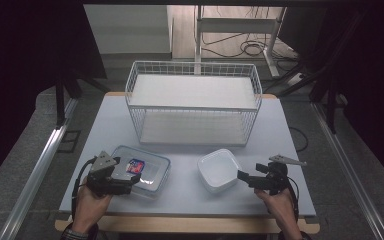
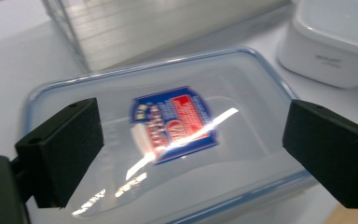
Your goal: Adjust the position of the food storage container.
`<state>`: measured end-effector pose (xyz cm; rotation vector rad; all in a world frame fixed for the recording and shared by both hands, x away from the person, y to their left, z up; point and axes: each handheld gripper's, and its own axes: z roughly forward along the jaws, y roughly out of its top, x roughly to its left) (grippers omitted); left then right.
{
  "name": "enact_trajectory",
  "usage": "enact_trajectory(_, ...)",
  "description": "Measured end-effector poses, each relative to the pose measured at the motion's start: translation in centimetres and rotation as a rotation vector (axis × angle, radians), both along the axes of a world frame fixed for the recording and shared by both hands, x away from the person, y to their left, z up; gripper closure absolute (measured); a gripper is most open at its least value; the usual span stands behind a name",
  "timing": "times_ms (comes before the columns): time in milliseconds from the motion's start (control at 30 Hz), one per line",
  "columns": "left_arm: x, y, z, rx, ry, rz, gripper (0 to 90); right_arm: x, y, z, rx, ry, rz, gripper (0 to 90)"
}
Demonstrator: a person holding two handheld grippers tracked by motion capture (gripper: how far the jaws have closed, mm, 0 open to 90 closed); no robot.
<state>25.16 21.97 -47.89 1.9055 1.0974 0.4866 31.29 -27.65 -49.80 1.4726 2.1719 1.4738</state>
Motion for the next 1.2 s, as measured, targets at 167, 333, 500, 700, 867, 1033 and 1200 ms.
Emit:
enact_trajectory(167, 0.0, 0.5, -0.1, 0.001, -0.043, 0.002, 7.5, 0.0, 0.6, 0.3, -0.055, -0.025, 0.029, 0.1)
enact_trajectory(333, 0.2, 0.6, -0.4, 0.002, -0.036, 0.003, 7.1, 0.1, 1.0, 0.3, -0.105, -0.015, 0.041, 1.1)
enact_trajectory(500, 0.2, 0.5, -0.5, 0.007, -0.033, 0.009, 6.6, 0.1, 1.0, 0.5, -0.121, -0.016, 0.046, 4.8)
enact_trajectory(700, 0.2, 0.5, -0.5, 0.015, -0.034, 0.019, 6.6, 0.1, 1.2, 0.9, -0.150, -0.028, 0.054, 14.5)
enact_trajectory(867, 0.2, 0.6, -0.5, 0.019, -0.029, 0.021, 6.7, -0.1, 1.7, 1.9, -0.187, -0.067, 0.079, 28.2)
enact_trajectory(1033, 0.3, 0.5, -0.4, 0.025, -0.026, 0.024, 6.8, -0.3, 2.7, 3.0, -0.219, -0.099, 0.132, 45.6)
enact_trajectory(1200, 0.3, 0.5, -0.4, 0.029, -0.023, 0.024, 6.8, -0.3, 4.3, 3.6, -0.237, -0.106, 0.204, 63.1)
